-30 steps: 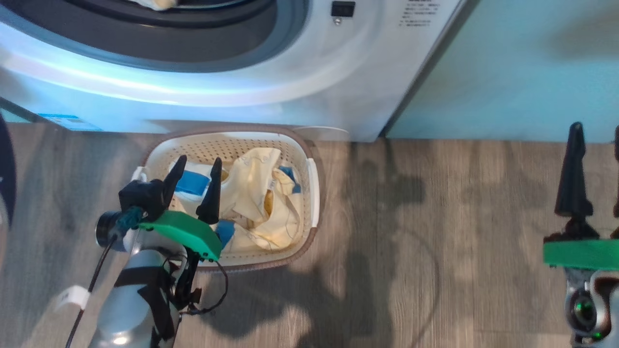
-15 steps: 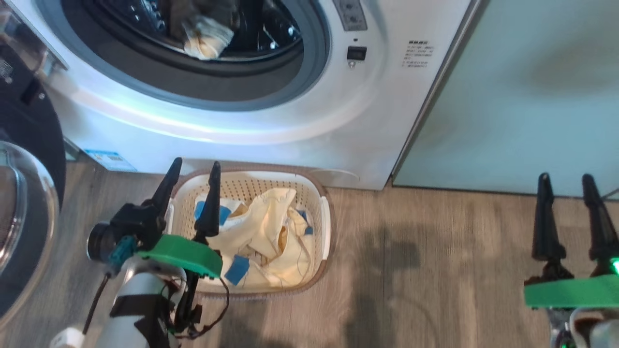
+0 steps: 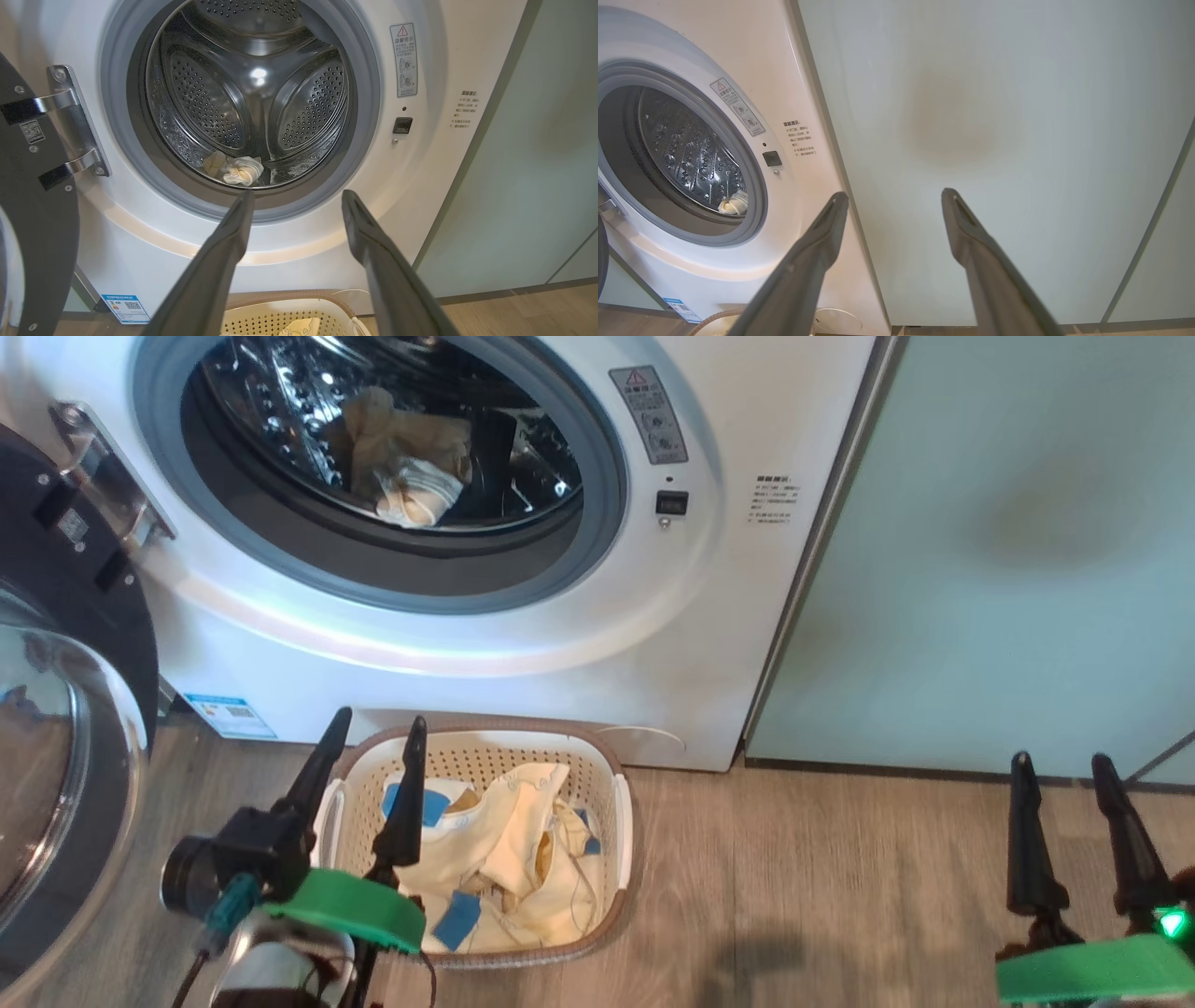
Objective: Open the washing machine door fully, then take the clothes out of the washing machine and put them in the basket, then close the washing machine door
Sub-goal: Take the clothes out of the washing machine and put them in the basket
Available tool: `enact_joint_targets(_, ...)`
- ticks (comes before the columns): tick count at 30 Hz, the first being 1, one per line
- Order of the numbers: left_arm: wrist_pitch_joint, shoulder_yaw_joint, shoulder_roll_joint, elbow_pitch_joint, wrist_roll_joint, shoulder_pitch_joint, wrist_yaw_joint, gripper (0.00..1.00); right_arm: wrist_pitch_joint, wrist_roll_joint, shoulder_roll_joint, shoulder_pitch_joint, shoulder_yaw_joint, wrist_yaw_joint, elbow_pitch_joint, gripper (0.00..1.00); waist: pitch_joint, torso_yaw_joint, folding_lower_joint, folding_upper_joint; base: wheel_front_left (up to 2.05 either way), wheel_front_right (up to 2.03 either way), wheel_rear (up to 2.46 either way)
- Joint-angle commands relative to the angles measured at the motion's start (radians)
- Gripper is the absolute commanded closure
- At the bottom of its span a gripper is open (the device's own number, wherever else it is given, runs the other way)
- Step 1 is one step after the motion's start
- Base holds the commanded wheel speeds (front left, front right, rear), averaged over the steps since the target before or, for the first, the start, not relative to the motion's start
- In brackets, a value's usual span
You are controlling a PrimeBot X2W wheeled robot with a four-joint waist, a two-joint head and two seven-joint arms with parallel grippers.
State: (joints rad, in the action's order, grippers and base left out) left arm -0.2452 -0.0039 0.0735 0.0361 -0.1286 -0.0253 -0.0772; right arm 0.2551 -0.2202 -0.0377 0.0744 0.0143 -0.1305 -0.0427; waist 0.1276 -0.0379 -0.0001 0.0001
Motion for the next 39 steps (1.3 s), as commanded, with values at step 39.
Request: enact_joint_targets(39,0.044,0.011,0.037,-0.096,-0.013,0.032,0.046,0.00,0.007,-0.012,-0.013,0.023,0.024,0.000,-0.024,0.00,-0.063,-0.012,0.0001,-0.0001,0.00,0.00,0.00)
